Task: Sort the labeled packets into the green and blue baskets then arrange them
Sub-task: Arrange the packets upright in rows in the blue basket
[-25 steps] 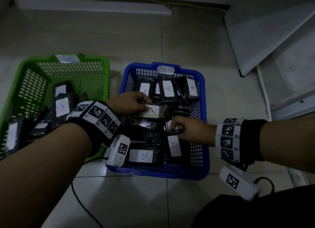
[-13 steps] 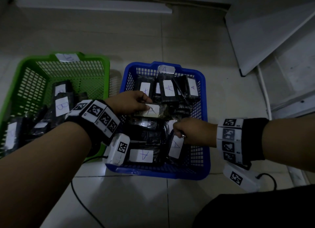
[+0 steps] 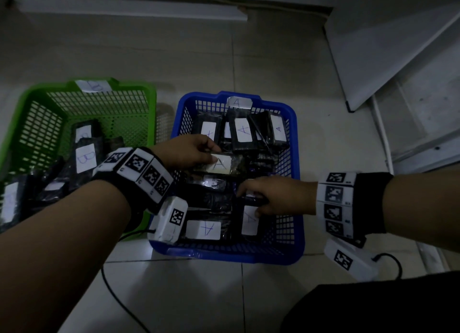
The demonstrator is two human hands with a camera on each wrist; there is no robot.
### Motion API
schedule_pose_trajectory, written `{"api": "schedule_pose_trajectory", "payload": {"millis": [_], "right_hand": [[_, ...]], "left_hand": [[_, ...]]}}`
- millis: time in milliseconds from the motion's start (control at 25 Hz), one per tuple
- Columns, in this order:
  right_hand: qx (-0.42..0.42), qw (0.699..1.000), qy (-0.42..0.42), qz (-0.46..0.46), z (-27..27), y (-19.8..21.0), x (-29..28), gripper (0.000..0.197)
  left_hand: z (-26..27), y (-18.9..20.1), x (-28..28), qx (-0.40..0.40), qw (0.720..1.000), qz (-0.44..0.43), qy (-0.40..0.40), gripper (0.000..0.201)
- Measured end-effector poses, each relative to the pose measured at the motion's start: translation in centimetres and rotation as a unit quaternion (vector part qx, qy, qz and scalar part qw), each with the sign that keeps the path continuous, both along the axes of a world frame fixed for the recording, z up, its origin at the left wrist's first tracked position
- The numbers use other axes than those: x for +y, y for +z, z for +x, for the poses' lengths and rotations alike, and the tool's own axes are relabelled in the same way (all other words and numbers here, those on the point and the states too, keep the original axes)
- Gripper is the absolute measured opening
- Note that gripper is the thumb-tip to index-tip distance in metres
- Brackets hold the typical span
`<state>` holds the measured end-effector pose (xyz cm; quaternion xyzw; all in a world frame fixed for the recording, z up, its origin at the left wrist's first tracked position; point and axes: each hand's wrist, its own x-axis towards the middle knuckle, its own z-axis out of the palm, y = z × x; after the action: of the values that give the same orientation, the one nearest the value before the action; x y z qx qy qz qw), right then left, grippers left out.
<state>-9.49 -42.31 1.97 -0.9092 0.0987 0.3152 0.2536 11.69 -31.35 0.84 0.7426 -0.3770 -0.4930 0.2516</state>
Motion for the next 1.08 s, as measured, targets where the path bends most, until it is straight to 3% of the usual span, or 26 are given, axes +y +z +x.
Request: {"api": "schedule_pose_trajectory", "payload": {"millis": [80, 160, 360, 520, 760, 920, 1080], "right_hand": [[0.019, 0.997, 0.060, -0.037, 0.3, 0.7, 0.1, 0.040], [0.052, 0.995, 0.061, -0.052, 1.0, 1.6, -0.8, 0.033], [0.131, 0.988, 0.060, -0.049, 1.0, 1.4, -1.0, 0.039], [0.062, 0.991, 0.065, -0.104, -0.4, -1.2, 0.6, 0.015], [0.009, 0.986, 0.083, -0.142, -1.4, -2.6, 1.4, 0.021], [0.019, 0.992, 0.071, -0.098, -1.1, -1.9, 1.9, 0.023], [0.047, 0.980, 0.153, -0.119, -1.8, -2.3, 2.7, 0.027]], "left_hand": [[0.1, -0.1, 0.1, 0.003, 1.000, 0.002, 0.001, 0.018], [0.2, -0.2, 0.1, -0.004, 1.000, 0.004, -0.002, 0.019], [0.1, 0.1, 0.0, -0.010, 1.000, -0.003, -0.004, 0.020], [0.2, 0.1, 0.1, -0.020, 1.000, -0.002, -0.010, 0.022], [0.0, 0.3, 0.1, -0.024, 1.000, 0.001, -0.011, 0.024], [-0.2, 0.6, 0.0, -0.032, 0.999, -0.002, -0.012, 0.025], [-0.1, 0.6, 0.1, -0.040, 0.999, 0.000, -0.020, 0.024]]}}
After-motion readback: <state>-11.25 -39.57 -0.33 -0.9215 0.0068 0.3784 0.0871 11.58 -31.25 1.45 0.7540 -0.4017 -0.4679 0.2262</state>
